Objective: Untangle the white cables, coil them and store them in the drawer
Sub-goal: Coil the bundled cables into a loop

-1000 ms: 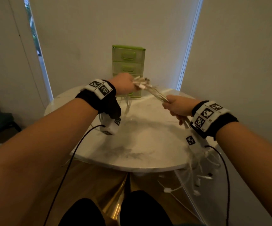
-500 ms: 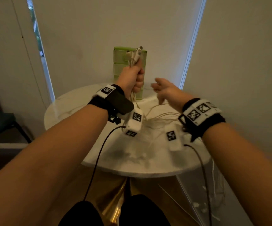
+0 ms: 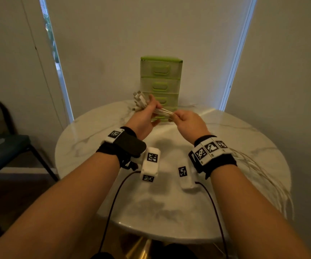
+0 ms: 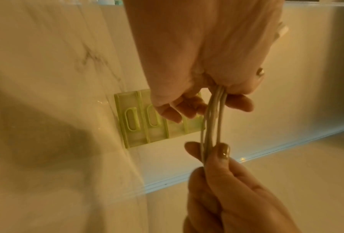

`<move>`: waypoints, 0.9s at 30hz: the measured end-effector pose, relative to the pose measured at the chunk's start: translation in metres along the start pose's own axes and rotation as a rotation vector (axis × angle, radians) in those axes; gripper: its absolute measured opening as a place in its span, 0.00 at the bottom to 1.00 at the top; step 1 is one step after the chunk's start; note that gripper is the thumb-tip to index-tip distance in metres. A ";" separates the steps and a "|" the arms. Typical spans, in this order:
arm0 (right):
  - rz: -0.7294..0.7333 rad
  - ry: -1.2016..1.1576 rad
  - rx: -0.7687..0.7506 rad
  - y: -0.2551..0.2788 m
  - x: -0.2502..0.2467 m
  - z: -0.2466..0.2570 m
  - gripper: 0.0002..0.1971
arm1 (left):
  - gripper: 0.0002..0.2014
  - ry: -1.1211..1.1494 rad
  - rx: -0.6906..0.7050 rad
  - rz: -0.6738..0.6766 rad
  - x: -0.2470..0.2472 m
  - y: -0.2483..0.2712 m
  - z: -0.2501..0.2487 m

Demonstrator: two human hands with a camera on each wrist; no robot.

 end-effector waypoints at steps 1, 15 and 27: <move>-0.026 0.059 0.013 -0.005 -0.003 -0.006 0.15 | 0.15 -0.009 -0.011 0.025 -0.001 -0.004 0.006; 0.096 0.015 -0.005 -0.042 0.013 -0.054 0.11 | 0.37 -0.037 -0.351 0.136 -0.030 -0.039 0.056; 0.124 0.020 -0.119 -0.035 0.018 -0.024 0.11 | 0.14 -1.418 0.179 0.192 -0.003 -0.030 0.023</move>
Point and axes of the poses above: each hand's wrist, its own y-axis away from the middle knuckle, its own x-axis out of the palm, z = x × y, the point moved 10 cm from there along -y, towards the middle knuckle, and after that the axes turned 1 degree about -z, right-handed, at the moved point
